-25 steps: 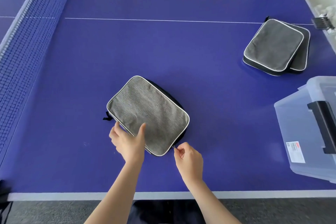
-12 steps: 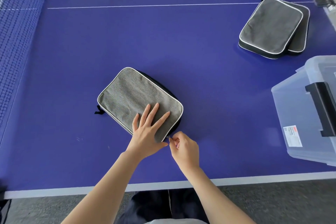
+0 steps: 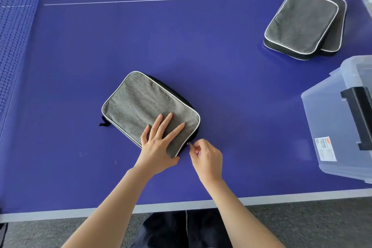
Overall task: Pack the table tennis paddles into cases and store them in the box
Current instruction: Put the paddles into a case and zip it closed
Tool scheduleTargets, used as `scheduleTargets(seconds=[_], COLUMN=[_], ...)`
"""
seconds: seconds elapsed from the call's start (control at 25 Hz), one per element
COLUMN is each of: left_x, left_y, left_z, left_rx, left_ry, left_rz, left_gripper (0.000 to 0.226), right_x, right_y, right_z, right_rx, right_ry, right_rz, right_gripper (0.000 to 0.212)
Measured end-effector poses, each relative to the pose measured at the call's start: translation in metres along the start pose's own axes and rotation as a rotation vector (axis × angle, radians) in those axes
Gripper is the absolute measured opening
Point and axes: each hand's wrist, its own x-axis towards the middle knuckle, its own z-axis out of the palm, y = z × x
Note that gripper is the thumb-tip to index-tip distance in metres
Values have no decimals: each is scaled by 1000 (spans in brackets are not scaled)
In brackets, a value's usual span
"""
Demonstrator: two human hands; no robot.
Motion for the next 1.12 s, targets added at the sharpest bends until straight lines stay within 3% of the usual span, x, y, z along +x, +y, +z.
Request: scheduleTargets(seconds=[0.24, 0.76, 1.12], left_x=[-4, -6, -10], left_y=[-5, -8, -9], left_z=[-1, -7, -7], left_rx=[20, 48, 58], left_ry=[-41, -50, -44], left_rz=[33, 103, 132], left_gripper=[104, 111, 104], right_x=[57, 145, 180], right_y=[16, 2, -24], right_z=[-14, -16, 3], right_rx=[44, -15, -14], right_ry=[95, -219, -366], right_rz=[88, -247, -323], right_gripper=[20, 18, 14])
